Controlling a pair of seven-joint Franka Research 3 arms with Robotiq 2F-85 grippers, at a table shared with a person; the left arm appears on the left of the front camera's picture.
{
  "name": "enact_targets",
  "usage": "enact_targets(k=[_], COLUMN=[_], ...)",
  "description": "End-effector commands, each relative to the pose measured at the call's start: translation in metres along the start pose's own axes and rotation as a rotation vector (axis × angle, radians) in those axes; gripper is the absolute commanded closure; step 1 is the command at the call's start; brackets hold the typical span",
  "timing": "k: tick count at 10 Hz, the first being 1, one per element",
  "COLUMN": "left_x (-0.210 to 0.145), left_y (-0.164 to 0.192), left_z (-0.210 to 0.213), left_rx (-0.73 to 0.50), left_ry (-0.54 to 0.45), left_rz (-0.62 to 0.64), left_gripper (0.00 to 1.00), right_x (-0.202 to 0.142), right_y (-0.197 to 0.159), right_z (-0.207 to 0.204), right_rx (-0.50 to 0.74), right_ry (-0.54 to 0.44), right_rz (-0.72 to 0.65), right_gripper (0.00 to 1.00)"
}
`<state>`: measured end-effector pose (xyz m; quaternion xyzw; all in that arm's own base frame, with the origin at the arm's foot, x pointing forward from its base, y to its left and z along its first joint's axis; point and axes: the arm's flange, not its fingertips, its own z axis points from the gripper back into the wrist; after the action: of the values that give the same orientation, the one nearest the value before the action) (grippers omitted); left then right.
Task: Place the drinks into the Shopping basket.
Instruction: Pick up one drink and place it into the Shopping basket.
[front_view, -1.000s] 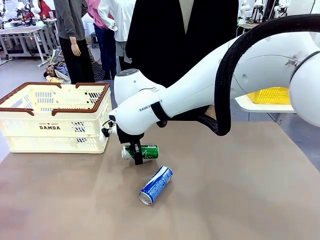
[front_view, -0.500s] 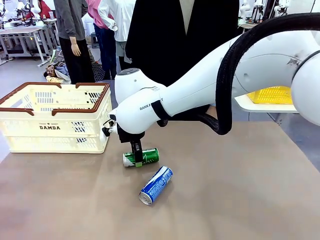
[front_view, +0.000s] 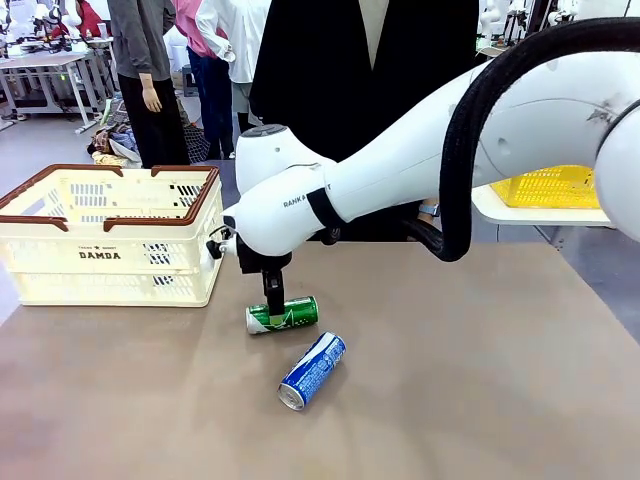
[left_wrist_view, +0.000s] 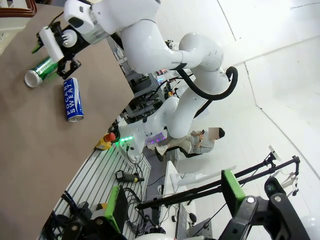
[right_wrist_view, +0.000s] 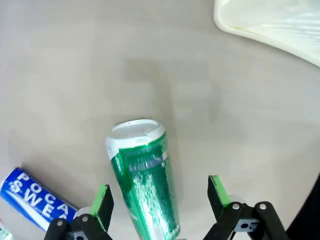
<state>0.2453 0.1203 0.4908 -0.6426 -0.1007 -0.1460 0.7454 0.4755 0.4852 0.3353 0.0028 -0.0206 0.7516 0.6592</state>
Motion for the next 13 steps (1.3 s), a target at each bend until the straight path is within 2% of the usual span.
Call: enact_targets(k=[1,2,3,4,5,7,9,10,11,12,13], left_x=[0.0,0.0,0.0,0.0,0.0,0.0,0.0,0.0,0.0,0.0,0.0], left_y=[-0.003,-0.003,-0.003,-0.003,-0.003,-0.003,-0.003,-0.003,-0.003,-0.003,-0.003], left_z=[-0.001,-0.001,-0.001,-0.001,-0.001,-0.001,-0.001,-0.001,-0.001,-0.001,-0.001], left_rx=[-0.024,-0.024,-0.024,-0.024,-0.024,-0.024,-0.024,-0.024,-0.024,-0.024,-0.024], left_ry=[-0.016,-0.016,-0.016,-0.016,-0.016,-0.016,-0.016,-0.016,-0.016,-0.016,-0.016], left_rz=[-0.005,-0.005,-0.005,-0.005,-0.005,-0.005,-0.005,-0.005,-0.005,-0.005,-0.005], left_gripper=[0.0,0.0,0.0,0.0,0.0,0.0,0.0,0.0,0.0,0.0,0.0], right_x=[-0.023,-0.045,-0.088,-0.143,-0.21,-0.327,-0.431,-0.475,-0.505,-0.515,-0.512], right_y=[0.023,0.036,0.054,0.069,0.084,0.124,0.193,0.232,0.266,0.282,0.28], right_z=[0.042,0.079,0.126,0.163,0.186,0.185,0.167,0.159,0.142,0.125,0.108], right_rx=[0.036,0.073,0.086,0.102,0.125,0.169,0.214,0.227,0.244,0.275,0.275], right_ry=[-0.046,-0.044,-0.044,-0.125,-0.274,-0.454,-0.764,-0.925,-1.025,-1.012,-0.954], right_rz=[-0.04,-0.075,-0.186,-0.324,-0.47,-0.79,-0.985,-1.088,-1.215,-1.296,-1.252], right_gripper=[0.0,0.0,0.0,0.0,0.0,0.0,0.0,0.0,0.0,0.0,0.0])
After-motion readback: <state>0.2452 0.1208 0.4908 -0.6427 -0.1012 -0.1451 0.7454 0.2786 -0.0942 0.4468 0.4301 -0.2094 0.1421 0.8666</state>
